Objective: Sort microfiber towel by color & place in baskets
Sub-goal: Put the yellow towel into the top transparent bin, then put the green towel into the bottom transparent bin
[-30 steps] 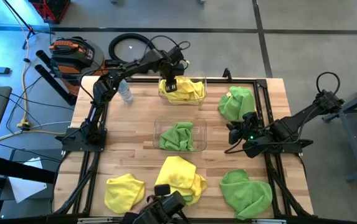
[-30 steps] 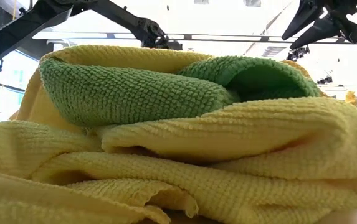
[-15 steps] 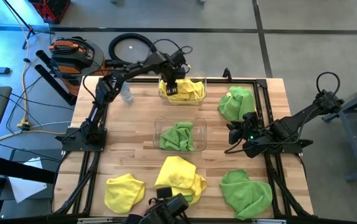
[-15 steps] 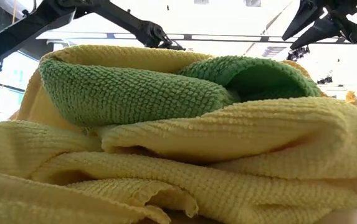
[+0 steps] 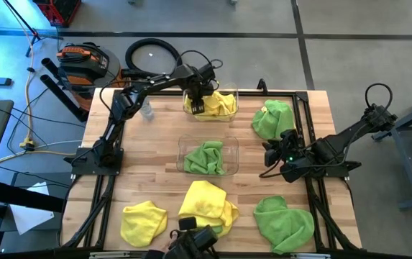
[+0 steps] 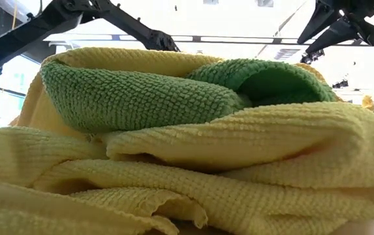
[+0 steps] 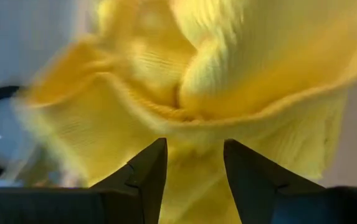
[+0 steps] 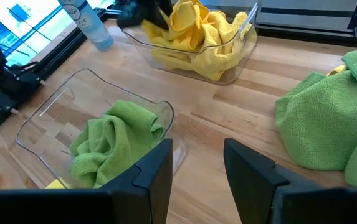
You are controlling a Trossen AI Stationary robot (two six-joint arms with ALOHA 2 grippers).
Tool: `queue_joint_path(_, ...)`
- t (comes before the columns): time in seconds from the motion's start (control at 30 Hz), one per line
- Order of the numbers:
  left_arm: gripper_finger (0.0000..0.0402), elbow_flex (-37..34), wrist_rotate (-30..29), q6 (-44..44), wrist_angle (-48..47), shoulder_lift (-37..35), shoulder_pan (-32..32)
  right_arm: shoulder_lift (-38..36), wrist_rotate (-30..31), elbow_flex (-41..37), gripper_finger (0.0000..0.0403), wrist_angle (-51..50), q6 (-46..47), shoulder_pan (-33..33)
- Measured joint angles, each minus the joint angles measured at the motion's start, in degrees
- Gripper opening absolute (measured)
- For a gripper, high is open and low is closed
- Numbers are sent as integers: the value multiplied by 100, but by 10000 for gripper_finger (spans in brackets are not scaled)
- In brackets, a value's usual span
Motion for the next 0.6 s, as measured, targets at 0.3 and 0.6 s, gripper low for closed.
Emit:
queue_joint_path(0.3, 147, 161, 74, -870, -10, -1007, -153, 0, -17, 0, 138, -158, -3, 0)
queue_joint_path(0.6, 147, 157, 215, -2381, 43, -1809, -931, 0, -66, 0, 138, -359, -4, 0)
